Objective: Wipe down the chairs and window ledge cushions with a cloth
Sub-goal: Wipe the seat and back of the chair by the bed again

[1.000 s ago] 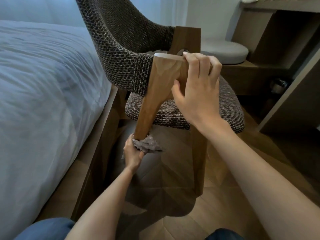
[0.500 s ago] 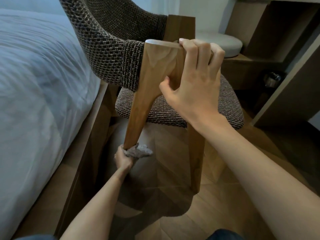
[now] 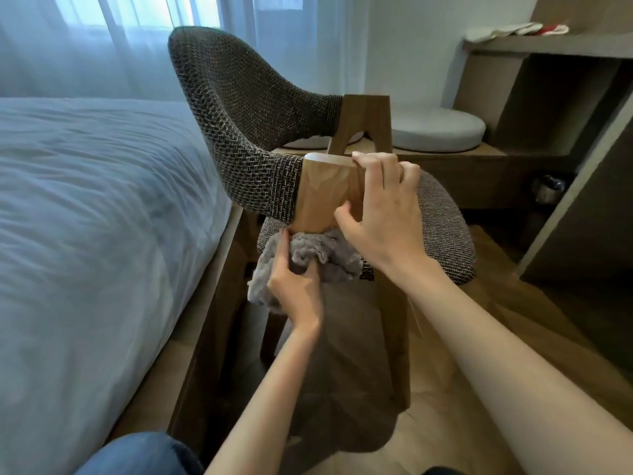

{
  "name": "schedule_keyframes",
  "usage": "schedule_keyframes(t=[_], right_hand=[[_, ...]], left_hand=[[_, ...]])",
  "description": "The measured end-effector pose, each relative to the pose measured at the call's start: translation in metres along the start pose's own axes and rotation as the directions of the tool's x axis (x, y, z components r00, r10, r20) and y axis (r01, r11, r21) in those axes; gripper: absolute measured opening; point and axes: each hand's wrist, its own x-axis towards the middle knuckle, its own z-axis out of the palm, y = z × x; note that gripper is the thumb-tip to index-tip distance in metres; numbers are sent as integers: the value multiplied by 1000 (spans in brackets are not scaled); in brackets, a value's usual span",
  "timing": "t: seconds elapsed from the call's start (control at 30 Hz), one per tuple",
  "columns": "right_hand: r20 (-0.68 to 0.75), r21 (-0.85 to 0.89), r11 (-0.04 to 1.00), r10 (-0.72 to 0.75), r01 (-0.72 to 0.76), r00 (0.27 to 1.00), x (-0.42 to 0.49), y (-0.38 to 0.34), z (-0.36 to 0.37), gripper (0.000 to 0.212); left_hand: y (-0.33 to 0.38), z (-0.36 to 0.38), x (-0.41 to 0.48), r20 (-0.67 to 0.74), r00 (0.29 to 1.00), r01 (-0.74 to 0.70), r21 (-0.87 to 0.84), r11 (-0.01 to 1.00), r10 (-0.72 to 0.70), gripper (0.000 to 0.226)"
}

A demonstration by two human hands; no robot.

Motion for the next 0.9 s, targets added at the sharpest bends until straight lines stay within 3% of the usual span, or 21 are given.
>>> schedule_keyframes(t=[0.17, 0.23, 0.4, 0.47, 0.63, 0.9], right_hand=[[15, 13, 1000, 17, -17, 1000, 1, 0, 1, 56], [24, 33, 999, 28, -29, 999, 1, -2, 0, 55], [55, 75, 995, 64, -68, 996, 2, -5, -5, 51], [62, 94, 991, 85, -90, 995, 4, -8, -8, 46], [28, 37, 990, 131, -132, 991, 10, -14, -10, 37], [-81, 9, 981, 194, -194, 978, 21, -17, -1, 34]], left_hand=[[5, 0, 7, 5, 1000, -16, -52, 999, 16, 55], [-9, -9, 6, 59, 998, -27, 15, 1000, 26, 51], [-33, -44, 14, 192, 942, 192, 365, 911, -276, 40], [-27, -55, 21, 186, 930, 217, 417, 882, -317, 39], [16, -75, 55, 307, 944, 19, 302, 953, -116, 46], [43, -91, 105, 467, 881, -216, 262, 941, 72, 41]])
